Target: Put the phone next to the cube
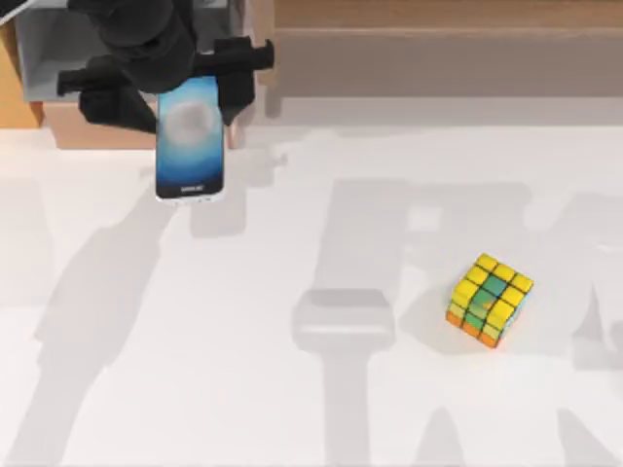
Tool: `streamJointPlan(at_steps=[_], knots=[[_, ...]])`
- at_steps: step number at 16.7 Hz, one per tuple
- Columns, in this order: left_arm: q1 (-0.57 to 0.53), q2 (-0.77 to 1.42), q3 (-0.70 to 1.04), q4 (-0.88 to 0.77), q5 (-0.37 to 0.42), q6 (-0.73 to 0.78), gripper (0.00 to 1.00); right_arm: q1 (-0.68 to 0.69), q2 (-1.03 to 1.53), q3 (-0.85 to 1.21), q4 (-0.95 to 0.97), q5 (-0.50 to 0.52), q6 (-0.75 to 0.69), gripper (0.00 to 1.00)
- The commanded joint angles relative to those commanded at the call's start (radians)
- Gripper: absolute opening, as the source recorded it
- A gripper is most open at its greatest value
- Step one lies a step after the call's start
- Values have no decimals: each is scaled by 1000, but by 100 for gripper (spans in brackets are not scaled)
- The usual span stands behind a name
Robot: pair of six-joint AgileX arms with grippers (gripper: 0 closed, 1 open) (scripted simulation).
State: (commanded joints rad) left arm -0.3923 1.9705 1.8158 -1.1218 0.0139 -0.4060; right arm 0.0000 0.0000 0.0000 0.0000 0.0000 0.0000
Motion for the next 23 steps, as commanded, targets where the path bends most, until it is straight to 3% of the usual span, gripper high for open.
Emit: streamJointPlan(at_steps=[11, 23], knots=[[-337, 228, 109, -110, -18, -296, 0, 0, 0, 0, 0, 0, 0, 100], [-380, 262, 112, -127, -21, -337, 0, 0, 0, 0, 0, 0, 0, 100]])
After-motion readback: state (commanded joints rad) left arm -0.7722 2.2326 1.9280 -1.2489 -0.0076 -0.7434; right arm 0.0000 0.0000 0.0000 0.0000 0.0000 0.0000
